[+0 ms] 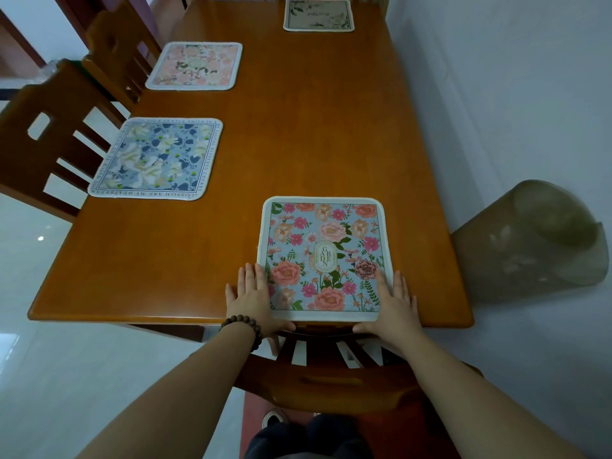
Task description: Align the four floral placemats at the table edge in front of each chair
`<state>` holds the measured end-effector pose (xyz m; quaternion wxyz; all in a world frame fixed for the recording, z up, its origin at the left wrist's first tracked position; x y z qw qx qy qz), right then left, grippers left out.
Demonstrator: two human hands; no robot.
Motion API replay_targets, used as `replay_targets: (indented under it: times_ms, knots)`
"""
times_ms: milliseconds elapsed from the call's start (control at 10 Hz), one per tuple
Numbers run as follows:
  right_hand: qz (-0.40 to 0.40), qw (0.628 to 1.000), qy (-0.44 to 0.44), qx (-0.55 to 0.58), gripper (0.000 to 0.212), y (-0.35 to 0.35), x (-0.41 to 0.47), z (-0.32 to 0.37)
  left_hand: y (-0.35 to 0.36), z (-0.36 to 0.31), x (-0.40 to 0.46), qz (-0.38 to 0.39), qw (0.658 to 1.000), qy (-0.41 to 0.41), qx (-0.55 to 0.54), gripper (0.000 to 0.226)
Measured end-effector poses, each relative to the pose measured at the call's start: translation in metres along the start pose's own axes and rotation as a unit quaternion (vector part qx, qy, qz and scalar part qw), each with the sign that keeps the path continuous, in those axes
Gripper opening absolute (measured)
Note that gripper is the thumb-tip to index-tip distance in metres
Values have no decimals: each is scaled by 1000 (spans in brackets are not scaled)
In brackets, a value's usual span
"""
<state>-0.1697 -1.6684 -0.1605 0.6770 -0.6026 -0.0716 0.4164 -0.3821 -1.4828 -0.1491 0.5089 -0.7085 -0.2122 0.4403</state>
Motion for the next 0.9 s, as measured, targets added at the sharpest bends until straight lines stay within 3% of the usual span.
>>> replay_targets:
  times_ms: [300, 500, 900]
  knots:
    - [-49, 999, -2, 16, 109, -18, 7, 7, -18, -6, 10, -66, 997, 28, -8, 102]
    - [-50, 999, -2, 8, 96, -20, 5, 10, -20, -10, 10, -70, 996, 50, 17, 95]
    - [-126, 992, -29, -7, 82, -62, -17, 34, -64, -25, -15, -120, 991, 63, -15, 90]
Point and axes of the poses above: each hand's wrist, its own x-axis towards the middle knuckle, its own y-axis out of the palm, z = x × y, the point moved 7 cm from there along x, towards the middle knuckle, and after that the axes turned 5 degrees about -z, right-handed, at the moved point
